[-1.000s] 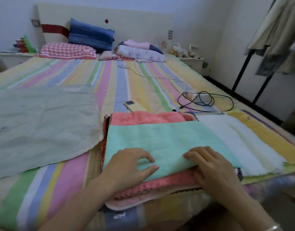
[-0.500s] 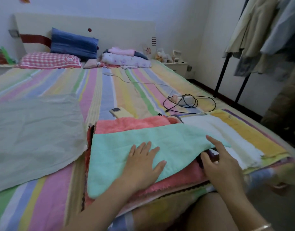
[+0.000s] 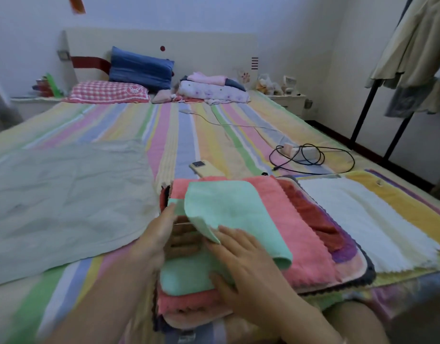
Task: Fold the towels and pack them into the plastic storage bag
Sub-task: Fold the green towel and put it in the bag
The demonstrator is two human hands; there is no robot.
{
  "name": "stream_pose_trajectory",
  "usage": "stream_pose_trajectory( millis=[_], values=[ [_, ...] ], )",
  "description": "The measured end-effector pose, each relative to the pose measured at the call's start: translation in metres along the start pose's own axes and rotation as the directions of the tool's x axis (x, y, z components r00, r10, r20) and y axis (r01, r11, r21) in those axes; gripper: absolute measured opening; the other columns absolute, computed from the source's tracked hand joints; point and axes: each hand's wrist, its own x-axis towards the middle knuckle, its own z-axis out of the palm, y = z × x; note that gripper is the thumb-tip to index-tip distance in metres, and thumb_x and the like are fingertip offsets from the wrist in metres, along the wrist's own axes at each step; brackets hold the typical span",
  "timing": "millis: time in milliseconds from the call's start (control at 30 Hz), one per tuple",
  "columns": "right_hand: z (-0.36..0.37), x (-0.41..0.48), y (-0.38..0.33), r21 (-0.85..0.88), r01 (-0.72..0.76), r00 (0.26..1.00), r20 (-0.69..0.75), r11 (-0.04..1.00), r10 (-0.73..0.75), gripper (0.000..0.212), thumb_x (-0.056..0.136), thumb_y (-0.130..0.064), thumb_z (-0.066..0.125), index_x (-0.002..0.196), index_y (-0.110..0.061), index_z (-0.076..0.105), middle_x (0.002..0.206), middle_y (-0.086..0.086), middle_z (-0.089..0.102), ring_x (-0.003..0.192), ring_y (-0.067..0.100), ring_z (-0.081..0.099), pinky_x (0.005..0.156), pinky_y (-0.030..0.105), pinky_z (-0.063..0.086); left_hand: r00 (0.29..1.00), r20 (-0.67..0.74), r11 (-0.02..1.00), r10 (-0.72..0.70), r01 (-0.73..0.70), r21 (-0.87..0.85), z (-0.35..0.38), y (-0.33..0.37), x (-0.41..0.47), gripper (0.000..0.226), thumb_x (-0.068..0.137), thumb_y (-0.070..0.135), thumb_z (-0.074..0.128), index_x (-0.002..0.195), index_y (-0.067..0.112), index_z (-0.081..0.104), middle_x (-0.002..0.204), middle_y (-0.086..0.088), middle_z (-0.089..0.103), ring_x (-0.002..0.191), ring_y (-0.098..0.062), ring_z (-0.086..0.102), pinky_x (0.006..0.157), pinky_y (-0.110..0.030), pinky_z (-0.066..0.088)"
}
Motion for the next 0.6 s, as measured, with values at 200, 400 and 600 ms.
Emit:
stream_pose_trajectory(
  millis=[200, 400, 600],
  values=[
    [0.011, -0.001, -0.001, 0.034, 0.08, 0.989, 0.125, 0.996, -0.084, 0.047, 0.076, -0.043, 0.055, 0.119, -0.023, 0.061, 0.142, -0.007, 0.049, 0.126, 0.015, 0.051, 0.1, 0.033, 0.045, 0.99, -0.031, 0.972, 0.139, -0.13, 0.197, -0.012, -0.007, 0.003, 0.024, 0.094, 0.026, 0.061, 0.098, 0.005, 0.073, 0.089, -0.012, 0.076, 0.078, -0.024, 0.073, 0.063, -0.031, 0.059],
    [-0.011, 0.0, -0.008, 0.299, 0.046, 0.997, 0.043, 0.953, -0.061, 0.028, 0.081, -0.032, 0.056, 0.106, -0.033, 0.068, 0.134, -0.019, 0.052, 0.12, 0.002, 0.05, 0.089, 0.028, 0.049, 0.944, -0.139, 0.916, 0.299, -0.243, 0.319, -0.014, -0.014, -0.001, 0.014, 0.088, 0.003, 0.063, 0.095, 0.013, 0.07, 0.078, -0.002, 0.076, 0.075, -0.02, 0.073, 0.074, -0.038, 0.059],
    [-0.015, 0.011, 0.01, 0.34, -0.191, 0.943, -0.198, 0.921, 0.268, 0.02, 0.08, -0.028, 0.051, 0.084, -0.031, 0.07, 0.108, -0.018, 0.061, 0.107, 0.002, 0.052, 0.082, 0.02, 0.041, 0.946, -0.172, 0.928, 0.275, -0.215, 0.303, -0.028, -0.023, -0.007, 0.014, 0.089, 0.004, 0.066, 0.097, 0.015, 0.063, 0.079, 0.0, 0.075, 0.067, -0.009, 0.071, 0.057, -0.023, 0.053]
  ],
)
